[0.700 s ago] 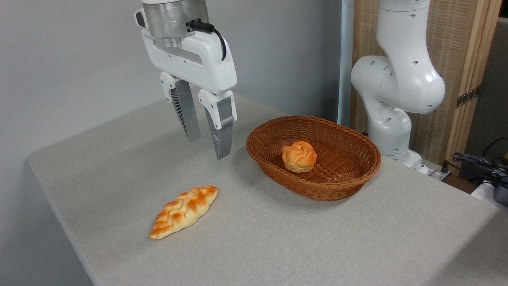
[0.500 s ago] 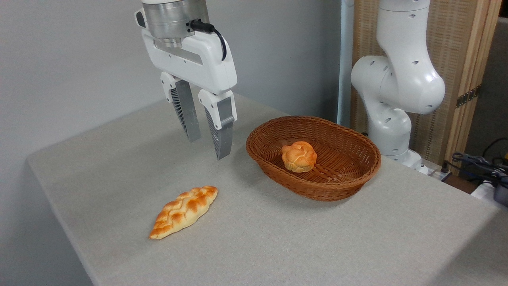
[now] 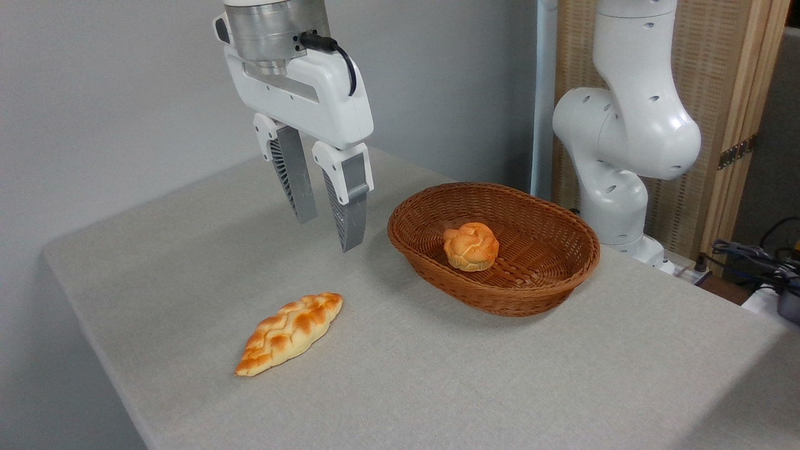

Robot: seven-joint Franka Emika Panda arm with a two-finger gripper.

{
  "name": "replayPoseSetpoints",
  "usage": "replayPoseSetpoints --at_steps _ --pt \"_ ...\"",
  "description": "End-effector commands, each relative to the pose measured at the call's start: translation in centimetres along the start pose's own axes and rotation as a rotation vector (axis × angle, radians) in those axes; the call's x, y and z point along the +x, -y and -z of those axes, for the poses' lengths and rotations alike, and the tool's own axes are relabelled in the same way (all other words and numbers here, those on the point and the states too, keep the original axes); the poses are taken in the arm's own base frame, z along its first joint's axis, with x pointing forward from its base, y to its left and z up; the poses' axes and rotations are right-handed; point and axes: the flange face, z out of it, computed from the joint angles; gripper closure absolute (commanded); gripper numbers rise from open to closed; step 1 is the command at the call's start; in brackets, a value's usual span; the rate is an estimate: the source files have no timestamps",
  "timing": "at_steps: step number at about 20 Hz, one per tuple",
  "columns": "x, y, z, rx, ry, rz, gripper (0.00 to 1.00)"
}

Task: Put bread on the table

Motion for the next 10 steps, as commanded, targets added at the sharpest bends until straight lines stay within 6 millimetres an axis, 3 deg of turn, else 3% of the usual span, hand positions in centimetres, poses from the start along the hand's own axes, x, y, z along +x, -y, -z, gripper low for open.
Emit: replayPoseSetpoints --at_steps 1,10 --pt "-0.39 0.08 0.35 0.007 -0.001 -0.012 0.00" --pt "-0.51 -0.02 0.24 0.005 0.001 -0.017 0.00"
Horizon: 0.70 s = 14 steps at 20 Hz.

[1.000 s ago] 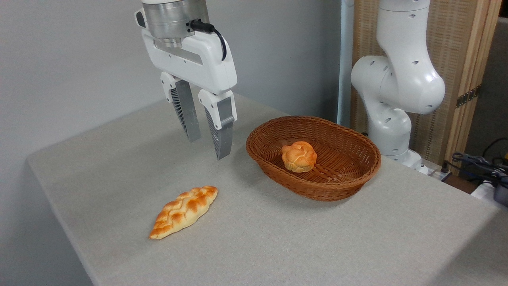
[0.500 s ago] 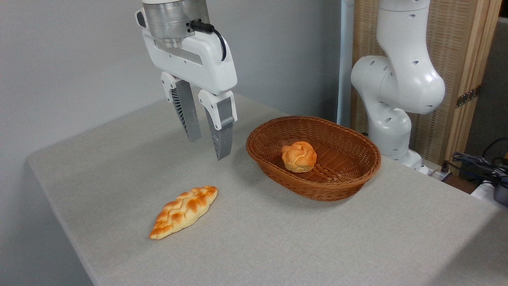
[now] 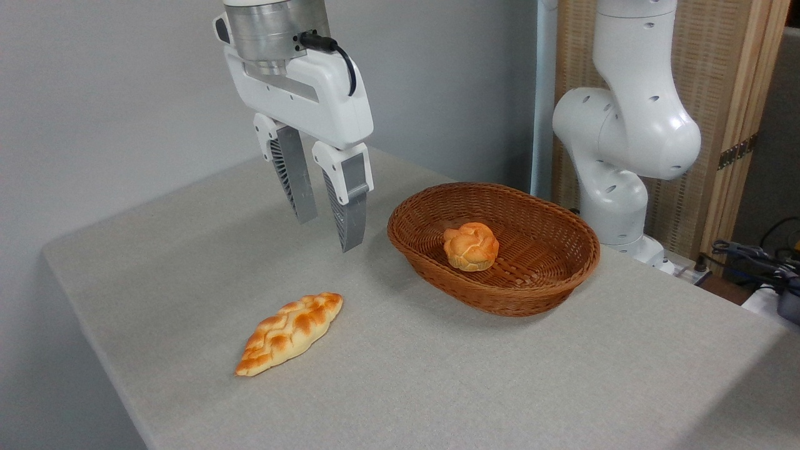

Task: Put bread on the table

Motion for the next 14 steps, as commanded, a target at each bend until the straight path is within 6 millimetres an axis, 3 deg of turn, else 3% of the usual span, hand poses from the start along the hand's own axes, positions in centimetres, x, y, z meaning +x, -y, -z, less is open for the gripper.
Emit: replayPoseSetpoints --at_steps 1,7,14 --pt "-0.6 -0.2 0.2 0.001 0.004 -0.017 0.00" --pt "-4.0 -2.9 -1.3 -0.028 0.021 -0.063 0.00" --pt "-8.3 -6.8 -4.9 -0.078 0.062 -0.070 0.00"
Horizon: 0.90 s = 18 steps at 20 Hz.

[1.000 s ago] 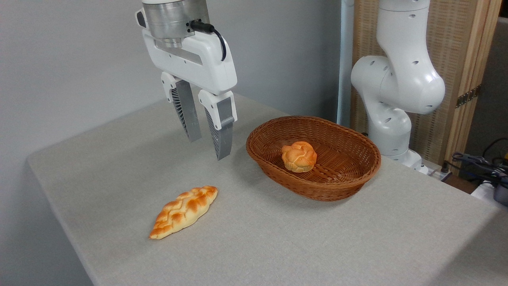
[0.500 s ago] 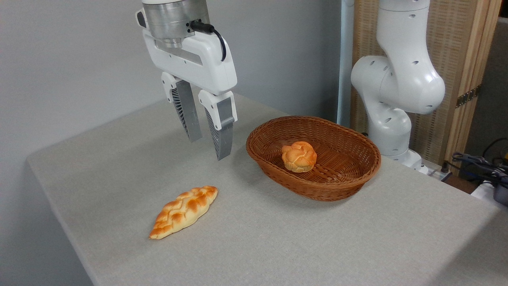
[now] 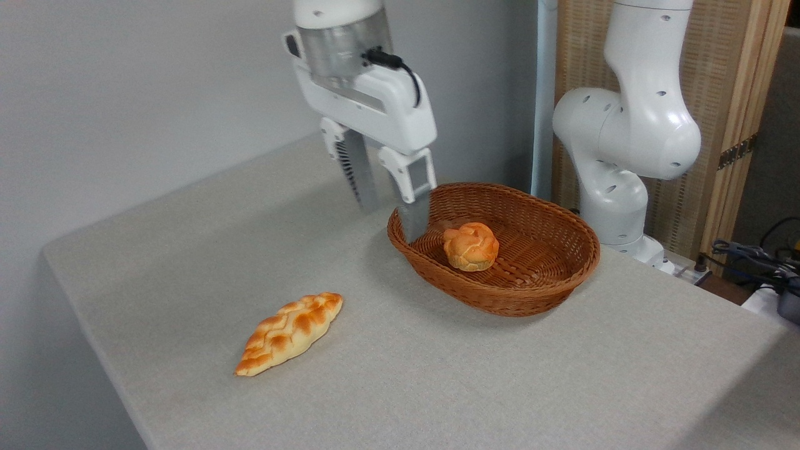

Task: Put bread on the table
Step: 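Move the gripper over the basket and lower it onto the round bun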

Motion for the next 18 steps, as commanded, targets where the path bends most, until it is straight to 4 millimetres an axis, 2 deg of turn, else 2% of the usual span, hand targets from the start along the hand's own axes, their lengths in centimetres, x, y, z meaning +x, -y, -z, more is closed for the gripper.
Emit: replayPoseSetpoints --at_steps 1,4,8,12,13,18 --pt "-2.7 -2.5 -2.3 -0.006 0.007 -0.026 0.00" --pt "-3.7 -5.5 -5.8 -0.047 0.047 -0.066 0.00" --pt "-5.5 -7.5 -9.0 -0.076 0.071 -0.076 0.00" --pt "-5.9 -9.3 -11.6 -0.074 0.072 -0.104 0.00" --pt "-5.6 -9.9 -12.1 -0.075 0.080 -0.126 0.00" --pt "-5.5 -10.4 -12.6 -0.083 0.090 -0.132 0.00"
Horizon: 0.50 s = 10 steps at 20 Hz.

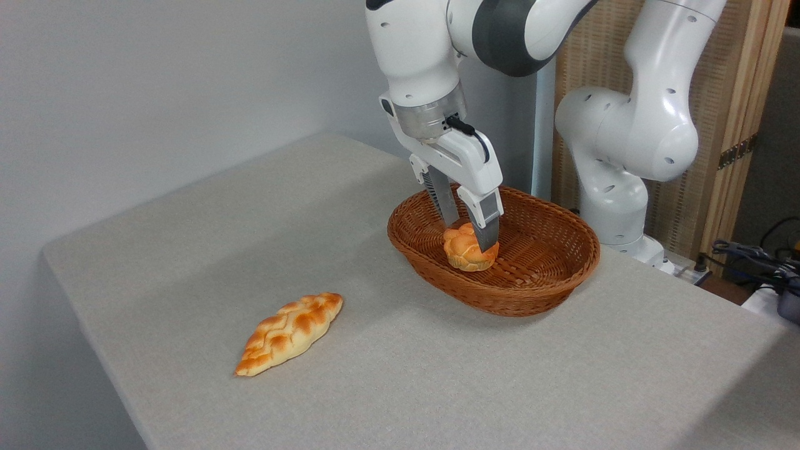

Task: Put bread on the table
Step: 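Move the gripper over the basket and lower it onto the round bun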

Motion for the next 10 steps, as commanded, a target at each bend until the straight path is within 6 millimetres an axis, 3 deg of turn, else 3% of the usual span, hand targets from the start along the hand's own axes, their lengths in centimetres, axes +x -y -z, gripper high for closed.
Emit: replayPoseSetpoints --at_steps 1,4,10 --pt "-0.1 -0.4 -0.6 0.012 0.003 -0.019 0.00" --pt "0.1 -1.0 -2.2 -0.009 0.029 -0.036 0.00" --pt "0.6 -1.5 -2.2 -0.007 0.030 -0.048 0.00"
